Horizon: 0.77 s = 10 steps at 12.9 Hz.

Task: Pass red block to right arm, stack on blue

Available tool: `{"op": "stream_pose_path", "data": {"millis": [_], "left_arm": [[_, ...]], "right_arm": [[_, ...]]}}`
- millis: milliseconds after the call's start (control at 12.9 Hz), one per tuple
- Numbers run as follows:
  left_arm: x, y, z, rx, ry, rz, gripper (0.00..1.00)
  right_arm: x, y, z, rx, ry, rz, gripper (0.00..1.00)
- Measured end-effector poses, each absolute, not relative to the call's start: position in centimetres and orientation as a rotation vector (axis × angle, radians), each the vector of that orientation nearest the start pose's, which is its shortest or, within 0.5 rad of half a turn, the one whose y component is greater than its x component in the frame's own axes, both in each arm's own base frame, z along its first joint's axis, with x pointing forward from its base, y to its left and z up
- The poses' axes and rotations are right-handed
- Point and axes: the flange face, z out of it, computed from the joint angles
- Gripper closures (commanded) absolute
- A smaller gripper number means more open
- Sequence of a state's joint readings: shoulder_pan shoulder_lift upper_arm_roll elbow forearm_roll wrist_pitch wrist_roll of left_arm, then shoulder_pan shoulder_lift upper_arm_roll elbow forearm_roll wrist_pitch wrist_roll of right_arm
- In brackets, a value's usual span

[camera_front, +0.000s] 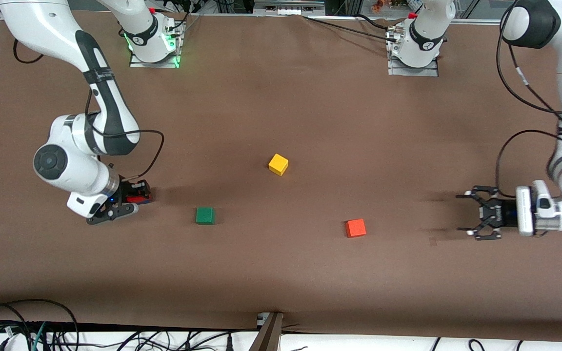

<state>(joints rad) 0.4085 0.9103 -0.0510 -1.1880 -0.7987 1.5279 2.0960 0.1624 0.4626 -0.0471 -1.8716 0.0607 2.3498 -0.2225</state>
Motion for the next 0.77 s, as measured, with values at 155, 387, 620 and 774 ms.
{"op": "stream_pose_path", "data": {"millis": [155,387,620,774], "left_arm": [[68.6,23.1,26.1,1.743,-1.654,0.660,0.00],[68.3,28.7,29.8,1.914,-1.720,0.646,0.00],[67.4,33.5,32.5,2.059,-1.750,0.618,0.00],[67.3,35.6,36.5,2.149,-1.796,0.605,0.00]], "right_arm": [[61.5,6.6,26.2,-3.094,-0.449,-0.076,1.00],[60.0,4.9,27.6,-3.107,-0.412,-0.133,1.00],[58.5,4.1,26.9,-3.112,-0.409,-0.274,1.00],[57.8,4.0,26.0,-3.113,-0.414,-0.304,1.00]]}}
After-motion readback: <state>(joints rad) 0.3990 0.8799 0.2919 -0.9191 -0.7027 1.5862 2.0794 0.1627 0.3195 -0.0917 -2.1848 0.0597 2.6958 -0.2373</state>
